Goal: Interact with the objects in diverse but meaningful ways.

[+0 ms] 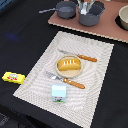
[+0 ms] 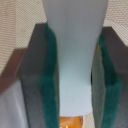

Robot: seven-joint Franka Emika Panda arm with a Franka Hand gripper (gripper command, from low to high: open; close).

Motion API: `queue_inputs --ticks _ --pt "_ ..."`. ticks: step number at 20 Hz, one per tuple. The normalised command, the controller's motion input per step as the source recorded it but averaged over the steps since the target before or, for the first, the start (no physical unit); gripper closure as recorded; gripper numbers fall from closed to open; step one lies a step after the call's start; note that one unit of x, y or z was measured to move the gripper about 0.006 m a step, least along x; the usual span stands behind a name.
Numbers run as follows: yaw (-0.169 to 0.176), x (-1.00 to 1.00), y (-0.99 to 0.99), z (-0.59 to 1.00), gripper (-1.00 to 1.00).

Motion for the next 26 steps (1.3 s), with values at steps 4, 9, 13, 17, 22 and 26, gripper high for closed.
queue_inputs --ticks 4,9,13,17,22,26 --pt "-0.038 -0.69 -0.03 -0.03 1.0" --pt "-0.004 -0.71 0.0 0.0 1.0" --pt "0.0 -0.8 0.0 0.0 1.0" --pt "0.0 -0.82 0.02 0.0 1.0" --pt "0.0 -0.81 0.04 -0.04 1.0" --pt "0.0 -0.85 0.05 -0.1 1.0"
